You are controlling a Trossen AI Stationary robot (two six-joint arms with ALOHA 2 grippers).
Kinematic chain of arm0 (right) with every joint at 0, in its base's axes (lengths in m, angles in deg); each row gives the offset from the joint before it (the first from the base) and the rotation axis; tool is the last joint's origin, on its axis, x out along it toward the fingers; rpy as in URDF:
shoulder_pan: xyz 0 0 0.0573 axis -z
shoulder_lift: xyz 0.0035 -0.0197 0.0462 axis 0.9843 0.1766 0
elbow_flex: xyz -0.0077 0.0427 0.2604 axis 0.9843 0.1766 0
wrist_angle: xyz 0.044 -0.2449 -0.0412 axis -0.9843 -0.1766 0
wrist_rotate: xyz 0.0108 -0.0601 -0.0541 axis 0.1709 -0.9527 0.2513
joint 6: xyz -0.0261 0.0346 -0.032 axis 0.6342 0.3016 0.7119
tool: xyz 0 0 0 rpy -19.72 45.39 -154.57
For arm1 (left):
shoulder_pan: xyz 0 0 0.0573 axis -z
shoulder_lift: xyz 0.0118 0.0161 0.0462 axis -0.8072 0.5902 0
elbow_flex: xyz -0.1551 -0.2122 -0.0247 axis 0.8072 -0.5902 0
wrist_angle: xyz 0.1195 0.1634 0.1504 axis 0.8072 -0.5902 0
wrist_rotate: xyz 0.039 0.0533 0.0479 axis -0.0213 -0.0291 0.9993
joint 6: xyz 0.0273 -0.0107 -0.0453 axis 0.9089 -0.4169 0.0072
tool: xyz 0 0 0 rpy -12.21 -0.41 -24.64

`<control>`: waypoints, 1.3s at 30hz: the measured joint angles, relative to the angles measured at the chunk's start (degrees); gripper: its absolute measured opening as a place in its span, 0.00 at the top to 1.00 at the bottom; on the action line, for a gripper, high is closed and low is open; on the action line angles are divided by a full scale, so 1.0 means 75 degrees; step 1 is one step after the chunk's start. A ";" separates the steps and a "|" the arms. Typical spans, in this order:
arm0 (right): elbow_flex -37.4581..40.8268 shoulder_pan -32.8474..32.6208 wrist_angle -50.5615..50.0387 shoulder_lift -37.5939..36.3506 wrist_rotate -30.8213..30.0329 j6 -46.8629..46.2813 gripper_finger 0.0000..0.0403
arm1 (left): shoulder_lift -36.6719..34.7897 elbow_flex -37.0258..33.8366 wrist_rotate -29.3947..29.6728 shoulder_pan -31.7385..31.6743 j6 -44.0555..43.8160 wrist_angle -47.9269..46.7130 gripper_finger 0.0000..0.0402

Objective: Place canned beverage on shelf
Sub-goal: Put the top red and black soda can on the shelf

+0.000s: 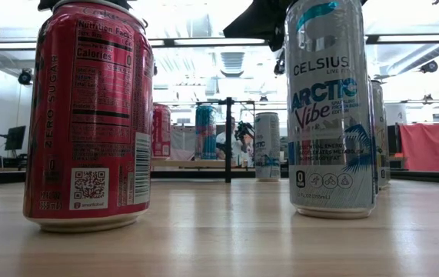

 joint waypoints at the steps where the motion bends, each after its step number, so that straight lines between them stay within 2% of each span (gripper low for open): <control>1: 0.0000 0.0000 0.0000 0.0000 0.0000 0.0005 0.97 | -0.0003 0.0001 0.0005 0.0000 -0.0026 -0.0006 1.00; 17: 0.0000 0.0000 -0.0012 0.0000 0.0000 0.0107 0.97 | -0.0021 0.0385 -0.0375 0.0095 -0.0059 -0.0582 1.00; 39: 0.0000 -0.0001 -0.0015 0.0000 0.0002 0.0160 0.97 | 0.0106 0.0341 -0.0497 0.0338 -0.0364 -0.0250 1.00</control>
